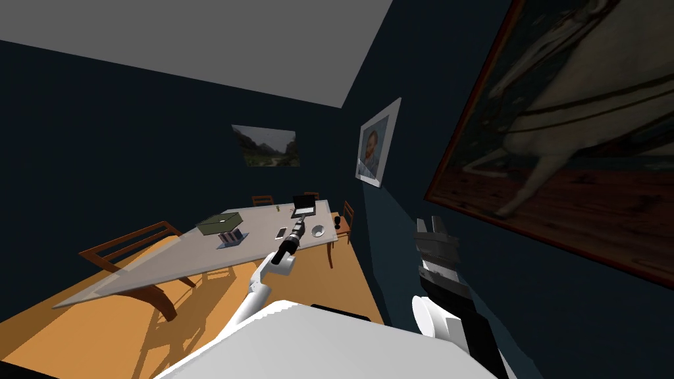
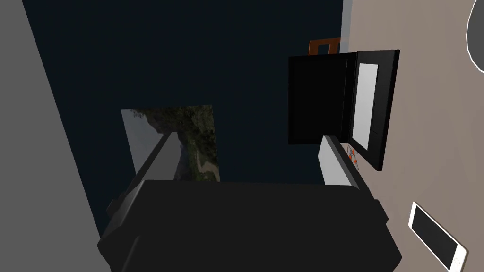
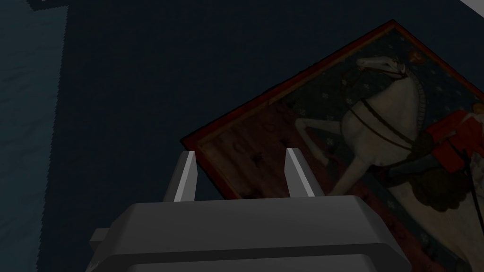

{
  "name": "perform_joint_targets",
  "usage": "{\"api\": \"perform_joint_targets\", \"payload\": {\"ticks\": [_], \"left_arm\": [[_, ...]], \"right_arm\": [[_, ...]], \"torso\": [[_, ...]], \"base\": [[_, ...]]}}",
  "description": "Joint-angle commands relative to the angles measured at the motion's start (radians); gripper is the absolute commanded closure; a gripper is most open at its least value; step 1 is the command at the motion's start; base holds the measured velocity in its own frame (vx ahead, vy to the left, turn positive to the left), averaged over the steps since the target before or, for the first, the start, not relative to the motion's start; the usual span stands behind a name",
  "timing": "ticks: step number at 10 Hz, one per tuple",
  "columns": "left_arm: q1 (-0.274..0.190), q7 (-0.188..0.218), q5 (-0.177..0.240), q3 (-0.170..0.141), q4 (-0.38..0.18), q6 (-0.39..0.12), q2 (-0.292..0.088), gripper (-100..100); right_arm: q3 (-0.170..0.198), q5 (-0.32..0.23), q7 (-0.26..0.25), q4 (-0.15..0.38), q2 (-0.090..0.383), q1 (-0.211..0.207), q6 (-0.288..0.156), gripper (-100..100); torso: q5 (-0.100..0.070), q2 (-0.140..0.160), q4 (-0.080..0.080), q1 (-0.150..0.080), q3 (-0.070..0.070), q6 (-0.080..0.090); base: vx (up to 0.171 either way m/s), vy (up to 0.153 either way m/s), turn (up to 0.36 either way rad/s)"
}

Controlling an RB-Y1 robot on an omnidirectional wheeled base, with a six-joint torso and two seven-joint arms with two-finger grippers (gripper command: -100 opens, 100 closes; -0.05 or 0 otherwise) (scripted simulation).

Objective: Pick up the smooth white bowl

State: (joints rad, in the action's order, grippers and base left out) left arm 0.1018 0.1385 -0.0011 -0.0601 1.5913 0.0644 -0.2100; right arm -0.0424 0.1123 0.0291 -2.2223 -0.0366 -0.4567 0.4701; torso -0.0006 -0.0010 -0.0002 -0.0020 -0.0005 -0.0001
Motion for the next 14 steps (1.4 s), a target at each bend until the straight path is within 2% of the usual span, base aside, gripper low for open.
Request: {"api": "perform_joint_targets", "payload": {"ticks": [1, 3, 4, 5, 6, 7, 8, 9, 11, 12, 14], "left_arm": [[-0.034, -0.007, 0.001, -0.004, -0.05, -0.034, -0.005, -100], [-0.034, -0.007, 0.001, -0.004, -0.073, -0.034, -0.005, -100], [-0.065, -0.015, 0.002, -0.007, -0.107, -0.063, -0.007, -100], [-0.065, -0.015, 0.002, -0.007, -0.131, -0.063, -0.007, -100], [-0.065, -0.015, 0.002, -0.007, -0.131, -0.063, -0.007, -100], [-0.095, -0.023, 0.004, -0.011, -0.17, -0.092, -0.009, -100], [-0.095, -0.023, 0.004, -0.011, -0.19, -0.092, -0.009, -100], [-0.126, -0.031, 0.007, -0.016, -0.22, -0.121, -0.011, -100], [-0.126, -0.031, 0.007, -0.016, -0.249, -0.121, -0.011, -100], [-0.157, -0.041, 0.011, -0.021, -0.278, -0.149, -0.013, -100], [-0.157, -0.041, 0.011, -0.021, -0.307, -0.149, -0.013, -100]], "right_arm": [[0.0, 0.0, 0.0, 0.0, 0.0, 0.0, 0.0, 0], [0.0, 0.0, 0.0, 0.0, 0.0, 0.0, 0.0, 0], [0.0, 0.0, 0.0, 0.0, 0.0, 0.0, 0.0, 0], [0.0, 0.0, 0.0, 0.0, 0.0, 0.0, 0.0, 0], [0.0, 0.0, 0.0, 0.0, 0.0, 0.0, 0.0, 0], [0.0, 0.0, 0.0, 0.0, 0.0, 0.0, 0.0, 0], [0.0, 0.0, 0.0, 0.0, 0.0, 0.0, 0.0, 0], [0.0, 0.0, 0.0, 0.0, 0.0, 0.0, 0.0, 0], [0.0, 0.0, 0.0, 0.0, 0.0, 0.0, 0.0, 0], [0.0, 0.0, 0.0, 0.0, 0.0, 0.0, 0.0, 0], [0.0, 0.0, 0.0, 0.0, 0.0, 0.0, 0.0, 0]], "torso": [[0.0, 0.0, 0.0, 0.0, 0.0, 0.0], [0.0, 0.0, 0.0, 0.0, 0.0, 0.0], [0.0, 0.0, 0.0, 0.001, 0.0, 0.0], [0.0, 0.0, 0.0, 0.001, 0.0, 0.0], [0.0, 0.0, 0.0, 0.001, 0.0, 0.0], [0.0, 0.0, 0.0, 0.001, 0.0, 0.0], [0.0, 0.0, 0.0, 0.001, 0.0, 0.0], [0.0, -0.001, 0.0, 0.001, 0.0, 0.0], [0.0, -0.001, 0.0, 0.001, -0.001, 0.0], [0.0, 0.0, 0.0, 0.001, 0.0, 0.0], [0.0, -0.001, 0.0, 0.001, 0.0, 0.0]], "base": [[0.01, -0.034, 0.016], [0.005, -0.02, 0.003], [0.009, -0.018, 0.009], [0.013, -0.021, 0.006], [0.008, -0.012, 0.002], [0.014, -0.02, 0.011], [0.017, -0.02, 0.003], [0.031, -0.028, 0.003], [0.021, -0.017, 0.003], [0.018, -0.018, 0.004], [0.019, -0.012, 0.001]]}}
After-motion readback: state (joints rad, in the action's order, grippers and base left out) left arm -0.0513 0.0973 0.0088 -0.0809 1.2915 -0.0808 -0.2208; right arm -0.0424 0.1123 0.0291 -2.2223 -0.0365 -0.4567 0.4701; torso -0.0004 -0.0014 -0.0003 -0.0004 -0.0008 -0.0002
